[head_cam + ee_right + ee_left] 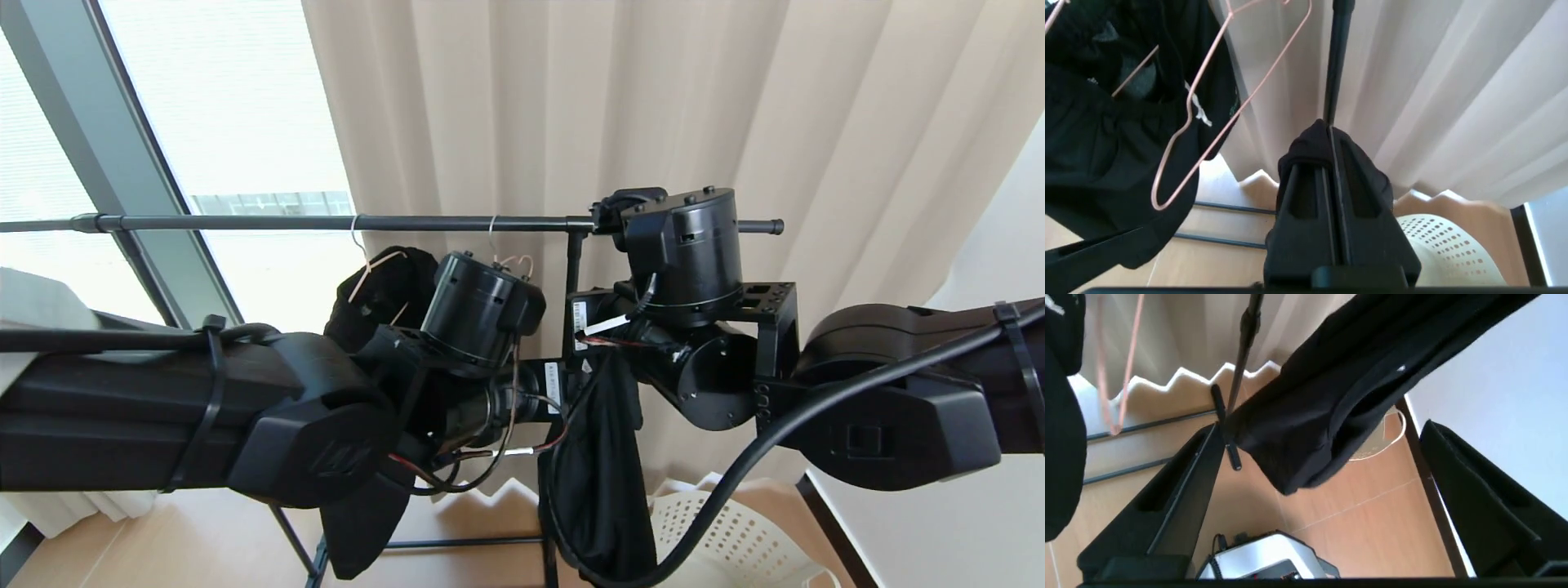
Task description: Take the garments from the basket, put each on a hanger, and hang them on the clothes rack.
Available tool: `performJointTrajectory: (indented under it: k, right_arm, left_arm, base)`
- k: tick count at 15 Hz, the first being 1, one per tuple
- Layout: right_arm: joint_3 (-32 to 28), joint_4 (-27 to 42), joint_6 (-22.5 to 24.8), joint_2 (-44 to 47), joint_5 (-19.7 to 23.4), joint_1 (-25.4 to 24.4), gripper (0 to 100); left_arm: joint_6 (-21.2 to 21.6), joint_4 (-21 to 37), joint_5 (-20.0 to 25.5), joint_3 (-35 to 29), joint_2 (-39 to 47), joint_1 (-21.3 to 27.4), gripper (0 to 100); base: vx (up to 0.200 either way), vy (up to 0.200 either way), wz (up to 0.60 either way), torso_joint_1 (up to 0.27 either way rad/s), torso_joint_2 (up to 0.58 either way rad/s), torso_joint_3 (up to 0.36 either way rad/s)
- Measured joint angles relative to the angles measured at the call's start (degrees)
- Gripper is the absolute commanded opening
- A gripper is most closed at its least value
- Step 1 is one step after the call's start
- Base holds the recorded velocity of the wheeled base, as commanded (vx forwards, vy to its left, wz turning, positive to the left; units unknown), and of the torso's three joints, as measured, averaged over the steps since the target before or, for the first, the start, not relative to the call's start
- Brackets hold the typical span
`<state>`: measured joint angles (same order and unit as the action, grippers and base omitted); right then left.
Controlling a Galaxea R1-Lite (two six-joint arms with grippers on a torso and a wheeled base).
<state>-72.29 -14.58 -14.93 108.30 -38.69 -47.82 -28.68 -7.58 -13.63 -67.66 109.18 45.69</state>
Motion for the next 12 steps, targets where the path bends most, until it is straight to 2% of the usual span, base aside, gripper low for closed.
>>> performJointTrajectory:
  k: [6,12]
  right_arm:
    - [5.9,-0.1,0.0,-5.3,-0.5,-0.7,0]
    - [9.7,-0.3,-0.2,-9.4,-0.5,-0.7,0]
  left_arm:
    - [2.4,0.2,-2.9,-6.6,4.9,0.2,100]
    - [6.2,-0.1,-5.3,-5.6,7.9,-1.3,100]
  base:
    - [0.0,0.0,0.0,0.0,0.0,0.0]
    - [0.0,0.0,0.0,0.0,0.0,0.0]
